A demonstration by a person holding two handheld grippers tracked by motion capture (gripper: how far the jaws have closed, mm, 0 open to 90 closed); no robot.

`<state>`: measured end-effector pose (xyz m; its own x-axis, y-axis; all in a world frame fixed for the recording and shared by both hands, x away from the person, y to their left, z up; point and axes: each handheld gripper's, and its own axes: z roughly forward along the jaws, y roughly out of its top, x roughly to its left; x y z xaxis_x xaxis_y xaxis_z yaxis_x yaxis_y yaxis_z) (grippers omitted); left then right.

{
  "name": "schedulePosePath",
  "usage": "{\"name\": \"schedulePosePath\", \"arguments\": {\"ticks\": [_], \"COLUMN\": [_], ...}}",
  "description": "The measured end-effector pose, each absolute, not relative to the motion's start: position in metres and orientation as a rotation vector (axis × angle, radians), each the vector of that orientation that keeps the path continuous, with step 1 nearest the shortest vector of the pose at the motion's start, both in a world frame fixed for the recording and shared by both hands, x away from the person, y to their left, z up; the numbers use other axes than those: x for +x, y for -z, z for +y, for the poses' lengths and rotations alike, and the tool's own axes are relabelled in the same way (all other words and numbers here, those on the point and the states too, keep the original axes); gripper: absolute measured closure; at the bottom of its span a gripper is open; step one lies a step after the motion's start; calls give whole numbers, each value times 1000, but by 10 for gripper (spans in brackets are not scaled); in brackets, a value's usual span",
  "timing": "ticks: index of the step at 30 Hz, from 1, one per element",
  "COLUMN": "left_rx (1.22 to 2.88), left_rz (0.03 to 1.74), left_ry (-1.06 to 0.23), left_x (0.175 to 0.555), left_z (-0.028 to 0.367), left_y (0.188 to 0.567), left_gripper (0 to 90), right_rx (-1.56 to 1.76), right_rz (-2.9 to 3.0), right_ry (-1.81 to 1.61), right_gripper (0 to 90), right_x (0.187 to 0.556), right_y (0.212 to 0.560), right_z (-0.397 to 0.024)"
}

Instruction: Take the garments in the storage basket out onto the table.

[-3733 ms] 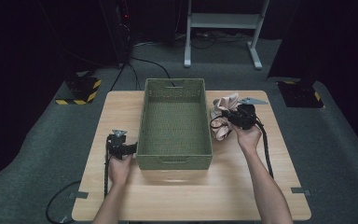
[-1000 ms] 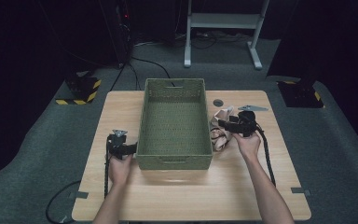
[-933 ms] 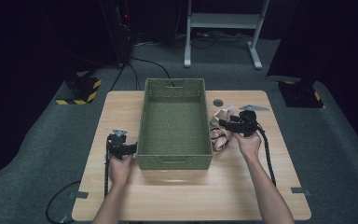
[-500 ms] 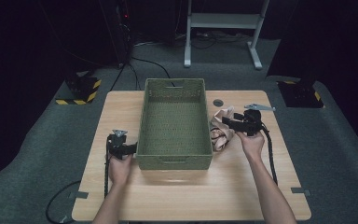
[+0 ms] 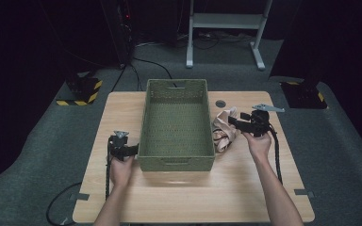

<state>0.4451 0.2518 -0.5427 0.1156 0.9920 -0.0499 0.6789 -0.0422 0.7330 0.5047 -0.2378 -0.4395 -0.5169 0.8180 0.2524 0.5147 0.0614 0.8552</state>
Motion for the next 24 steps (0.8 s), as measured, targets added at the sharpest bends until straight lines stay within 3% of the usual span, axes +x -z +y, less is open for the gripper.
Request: {"name": "schedulePosePath", "arguments": {"ticks": [24], "left_rx": [1787], "left_rz": [1626], "left_ry": [-659], "left_x": [445], "left_z": [252], "left_y": [543], "left_gripper": [116], "right_rx": [1359], "right_rz": [1975], "right_ry": [-1481], "right_gripper": [286], "right_x": [494], "right_y": [434], "right_z": [-260]}}
